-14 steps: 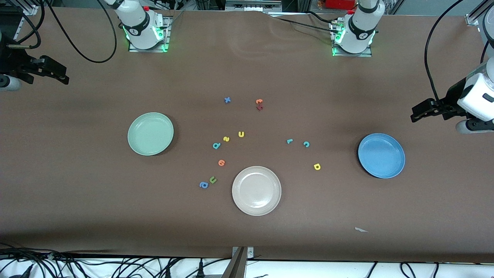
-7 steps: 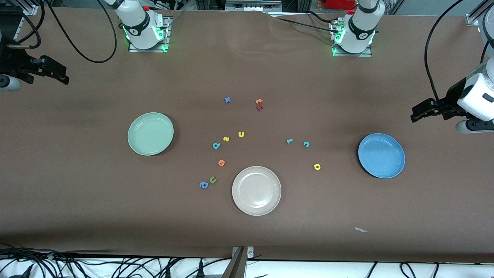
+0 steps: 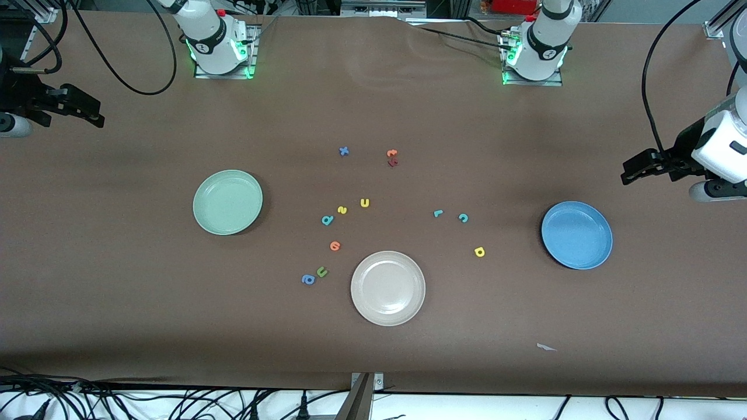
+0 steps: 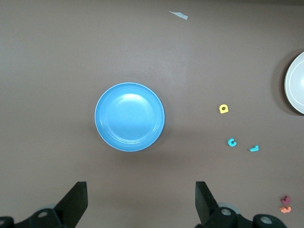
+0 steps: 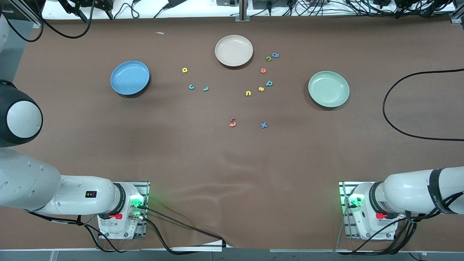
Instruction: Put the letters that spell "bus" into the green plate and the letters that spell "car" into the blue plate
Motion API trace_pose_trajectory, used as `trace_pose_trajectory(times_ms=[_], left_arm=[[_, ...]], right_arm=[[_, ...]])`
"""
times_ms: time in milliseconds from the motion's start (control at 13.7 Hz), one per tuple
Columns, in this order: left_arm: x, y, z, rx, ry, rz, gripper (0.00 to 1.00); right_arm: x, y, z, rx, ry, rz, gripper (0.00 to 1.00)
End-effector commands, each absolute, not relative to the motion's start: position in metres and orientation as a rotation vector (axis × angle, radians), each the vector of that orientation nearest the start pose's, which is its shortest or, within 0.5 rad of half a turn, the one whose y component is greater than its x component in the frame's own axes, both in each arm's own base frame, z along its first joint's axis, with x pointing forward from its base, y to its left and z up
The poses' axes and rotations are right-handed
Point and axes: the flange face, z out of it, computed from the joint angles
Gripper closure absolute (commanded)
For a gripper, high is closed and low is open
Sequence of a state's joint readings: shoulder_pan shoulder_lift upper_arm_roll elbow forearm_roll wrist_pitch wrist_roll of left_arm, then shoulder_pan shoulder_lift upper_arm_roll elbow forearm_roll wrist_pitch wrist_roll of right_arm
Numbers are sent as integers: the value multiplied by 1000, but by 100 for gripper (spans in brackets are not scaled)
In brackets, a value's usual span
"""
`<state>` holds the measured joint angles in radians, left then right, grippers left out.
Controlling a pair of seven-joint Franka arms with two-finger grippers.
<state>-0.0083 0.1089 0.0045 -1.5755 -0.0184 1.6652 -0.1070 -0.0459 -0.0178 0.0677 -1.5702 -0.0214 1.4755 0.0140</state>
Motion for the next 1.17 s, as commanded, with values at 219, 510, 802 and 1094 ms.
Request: trace_pose_trajectory(times_ms=[219, 510, 802, 1094], left_arm=[[589, -4, 571, -3164, -145, 21, 0], [589, -4, 572, -3165, -145, 17, 0], [590, -6, 569, -3165, -138, 24, 0], [594, -8, 561, -3165, -122, 46, 0]], right_arm=[[537, 8, 627, -3167, -10, 114, 0], [537, 8, 627, -3167, -7, 116, 0], [537, 8, 627, -3167, -7, 118, 0], [537, 8, 627, -3167, -10, 119, 0]])
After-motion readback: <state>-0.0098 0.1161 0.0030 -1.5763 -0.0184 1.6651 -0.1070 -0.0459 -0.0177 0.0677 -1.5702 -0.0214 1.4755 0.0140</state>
